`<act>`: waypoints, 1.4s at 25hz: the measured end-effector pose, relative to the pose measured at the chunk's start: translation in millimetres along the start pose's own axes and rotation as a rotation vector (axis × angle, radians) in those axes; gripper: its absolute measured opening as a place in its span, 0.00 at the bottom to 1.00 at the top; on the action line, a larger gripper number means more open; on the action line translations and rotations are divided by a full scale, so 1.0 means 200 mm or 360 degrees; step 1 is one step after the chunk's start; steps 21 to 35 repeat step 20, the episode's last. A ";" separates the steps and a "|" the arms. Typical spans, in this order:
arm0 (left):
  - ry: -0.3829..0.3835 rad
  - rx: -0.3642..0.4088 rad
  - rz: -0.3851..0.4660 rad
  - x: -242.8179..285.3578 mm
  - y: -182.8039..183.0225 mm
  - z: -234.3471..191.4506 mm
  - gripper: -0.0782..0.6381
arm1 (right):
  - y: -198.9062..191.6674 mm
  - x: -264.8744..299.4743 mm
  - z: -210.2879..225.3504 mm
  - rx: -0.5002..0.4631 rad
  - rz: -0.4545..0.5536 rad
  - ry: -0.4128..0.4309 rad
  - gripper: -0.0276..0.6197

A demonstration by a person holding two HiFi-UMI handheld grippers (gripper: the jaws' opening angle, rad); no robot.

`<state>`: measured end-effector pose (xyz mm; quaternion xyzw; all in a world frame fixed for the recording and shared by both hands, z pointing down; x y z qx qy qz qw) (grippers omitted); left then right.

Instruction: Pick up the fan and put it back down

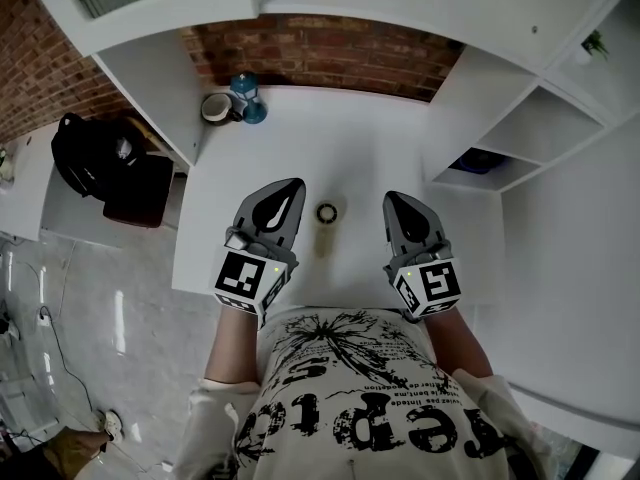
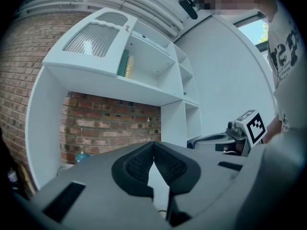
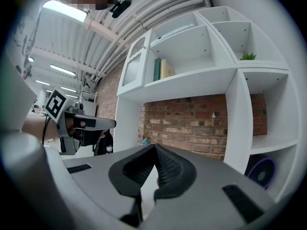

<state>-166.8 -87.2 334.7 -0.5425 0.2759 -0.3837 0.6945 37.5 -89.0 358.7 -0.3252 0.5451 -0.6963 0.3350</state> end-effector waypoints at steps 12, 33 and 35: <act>-0.0043 -0.0022 -0.0036 0.02 -0.04 0.02 0.13 | -0.03 -0.01 0.00 0.0012 0.0007 -0.0049 0.06; -0.0047 -0.0036 -0.0063 0.02 -0.08 -0.01 0.13 | -0.05 0.01 -0.01 -0.0001 -0.0014 -0.0079 0.06; -0.0047 -0.0036 -0.0063 0.02 -0.08 -0.01 0.13 | -0.05 0.01 -0.01 -0.0001 -0.0014 -0.0079 0.06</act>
Point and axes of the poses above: the fingertips, and each gripper's own axes: x forward along the fingers, z to its right, y out of its top, the point moved 6 cm from there along -x, backward along the fingers, and after that the axes turned 15 degrees about x, right-handed, at the moved point
